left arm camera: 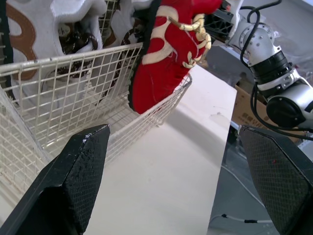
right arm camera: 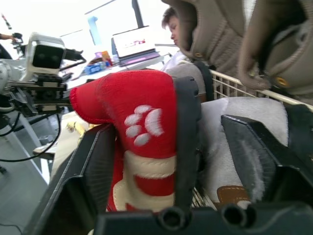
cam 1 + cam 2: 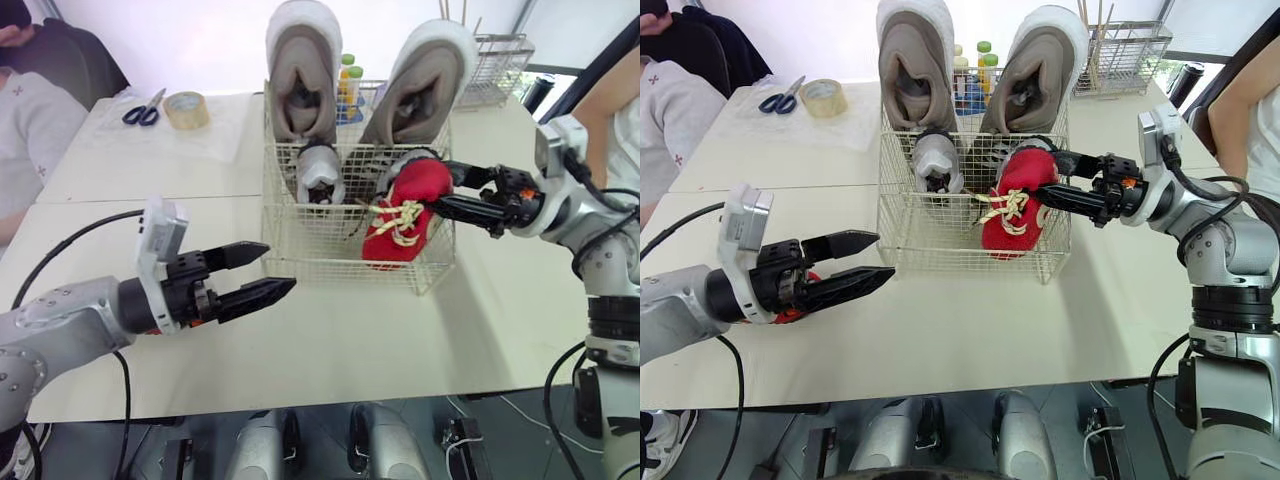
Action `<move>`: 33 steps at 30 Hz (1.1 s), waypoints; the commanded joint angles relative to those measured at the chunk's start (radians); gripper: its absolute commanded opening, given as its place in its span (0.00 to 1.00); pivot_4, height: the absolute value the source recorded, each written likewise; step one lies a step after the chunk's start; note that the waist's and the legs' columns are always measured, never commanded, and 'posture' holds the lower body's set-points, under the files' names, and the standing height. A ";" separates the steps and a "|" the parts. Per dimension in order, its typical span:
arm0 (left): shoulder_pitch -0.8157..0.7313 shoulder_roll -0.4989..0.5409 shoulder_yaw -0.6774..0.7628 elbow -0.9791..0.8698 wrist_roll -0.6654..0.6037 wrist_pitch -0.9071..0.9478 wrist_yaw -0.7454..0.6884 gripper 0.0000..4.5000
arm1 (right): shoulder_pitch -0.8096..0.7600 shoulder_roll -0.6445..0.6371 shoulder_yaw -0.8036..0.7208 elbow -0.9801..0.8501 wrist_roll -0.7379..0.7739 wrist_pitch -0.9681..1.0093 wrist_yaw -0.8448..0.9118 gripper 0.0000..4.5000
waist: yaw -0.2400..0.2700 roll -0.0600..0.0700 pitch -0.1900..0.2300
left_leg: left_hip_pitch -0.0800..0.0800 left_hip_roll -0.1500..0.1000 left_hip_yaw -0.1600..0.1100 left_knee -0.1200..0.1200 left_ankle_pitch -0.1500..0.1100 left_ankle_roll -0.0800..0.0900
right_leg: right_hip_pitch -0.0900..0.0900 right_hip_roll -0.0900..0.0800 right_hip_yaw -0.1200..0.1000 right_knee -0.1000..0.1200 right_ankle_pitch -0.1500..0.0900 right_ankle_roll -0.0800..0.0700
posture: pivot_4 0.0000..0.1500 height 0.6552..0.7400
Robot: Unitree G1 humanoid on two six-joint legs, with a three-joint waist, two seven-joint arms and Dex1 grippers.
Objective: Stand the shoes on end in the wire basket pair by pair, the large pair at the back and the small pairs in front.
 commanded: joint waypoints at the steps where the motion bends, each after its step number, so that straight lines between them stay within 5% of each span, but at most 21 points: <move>1: -0.012 -0.011 -0.008 0.001 -0.002 -0.017 -0.009 0.97 | -0.017 -0.046 -0.036 -0.047 0.025 0.047 0.001 0.76 | 0.001 0.000 0.000 | 0.000 0.000 0.000 0.000 0.000 0.000 | 0.000 0.000 0.000 0.000 0.000 0.000 | 1.00 1.00; 15: -0.013 -0.080 -0.059 0.005 0.039 -0.025 -0.001 0.97 | -0.025 -0.178 -0.072 -0.145 0.018 0.086 0.020 0.76 | 0.003 0.000 0.000 | -0.001 0.000 -0.001 0.000 0.000 0.000 | 0.000 -0.001 0.000 0.000 0.000 0.000 | 1.00 1.00; 29: -0.029 -0.090 -0.027 0.051 0.027 -0.023 -0.017 0.97 | -0.025 -0.278 -0.140 -0.021 0.028 0.161 0.025 0.76 | 0.003 0.000 0.000 | -0.001 0.000 -0.001 0.000 0.000 0.000 | 0.000 -0.001 0.000 -0.001 0.000 0.000 | 1.00 1.00; 31: -0.035 -0.068 0.003 0.069 -0.025 -0.012 -0.034 0.99 | -0.072 -0.295 -0.152 0.025 0.027 0.163 0.030 0.95 | 0.003 0.000 0.000 | -0.001 0.000 -0.001 0.000 0.000 0.000 | 0.000 -0.001 0.000 -0.001 0.000 0.000 | 1.00 1.00; 33: -0.050 -0.046 0.032 0.092 -0.050 -0.010 -0.024 0.99 | -0.129 -0.295 -0.164 0.059 0.021 0.143 0.020 0.98 | 0.001 0.000 0.000 | -0.001 0.000 -0.001 0.000 0.000 0.000 | 0.000 -0.001 0.000 -0.001 0.000 0.000 | 1.00 1.00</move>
